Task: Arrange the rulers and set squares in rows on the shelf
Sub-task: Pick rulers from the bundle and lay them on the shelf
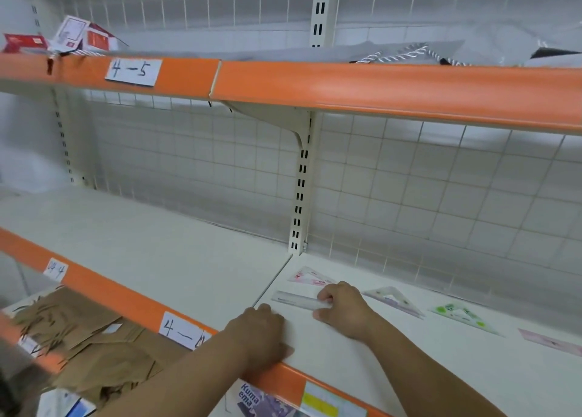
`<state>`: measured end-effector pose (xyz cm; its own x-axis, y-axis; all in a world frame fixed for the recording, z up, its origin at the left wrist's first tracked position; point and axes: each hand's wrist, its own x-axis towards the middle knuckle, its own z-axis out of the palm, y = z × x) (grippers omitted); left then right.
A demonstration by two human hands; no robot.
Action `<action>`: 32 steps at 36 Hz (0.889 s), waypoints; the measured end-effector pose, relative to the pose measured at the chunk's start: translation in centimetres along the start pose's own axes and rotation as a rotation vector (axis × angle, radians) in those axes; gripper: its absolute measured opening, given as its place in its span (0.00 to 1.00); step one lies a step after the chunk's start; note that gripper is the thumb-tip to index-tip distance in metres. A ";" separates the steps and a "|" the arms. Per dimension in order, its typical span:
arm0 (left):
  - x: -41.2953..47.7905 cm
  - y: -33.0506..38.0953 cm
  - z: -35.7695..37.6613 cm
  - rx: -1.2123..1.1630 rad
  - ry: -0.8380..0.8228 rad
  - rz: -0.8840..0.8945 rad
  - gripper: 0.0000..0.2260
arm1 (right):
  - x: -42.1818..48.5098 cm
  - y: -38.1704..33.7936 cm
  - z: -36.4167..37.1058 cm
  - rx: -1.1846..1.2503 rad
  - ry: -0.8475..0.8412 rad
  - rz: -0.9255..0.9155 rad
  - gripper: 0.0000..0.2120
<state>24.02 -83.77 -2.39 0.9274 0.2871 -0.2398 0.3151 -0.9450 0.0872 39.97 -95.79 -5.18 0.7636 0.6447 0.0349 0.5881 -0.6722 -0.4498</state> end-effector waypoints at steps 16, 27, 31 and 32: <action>0.5 0.2 0.2 0.031 -0.010 -0.025 0.23 | 0.0 0.1 -0.3 -0.011 -0.032 -0.002 0.19; 0.7 0.4 0.1 0.117 0.029 -0.002 0.22 | -3.4 -0.6 -1.1 -0.167 0.099 -0.030 0.19; 0.9 1.0 0.0 0.162 0.067 0.032 0.18 | -5.0 -0.7 -1.8 -0.188 0.151 -0.008 0.19; 0.9 1.2 -0.1 0.162 0.075 0.043 0.18 | -5.4 -0.7 -1.9 -0.211 0.167 0.002 0.19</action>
<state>25.27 -84.59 -2.44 0.9537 0.2512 -0.1656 0.2440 -0.9678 -0.0624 35.96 -99.49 -3.32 0.7880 0.5860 0.1889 0.6157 -0.7456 -0.2549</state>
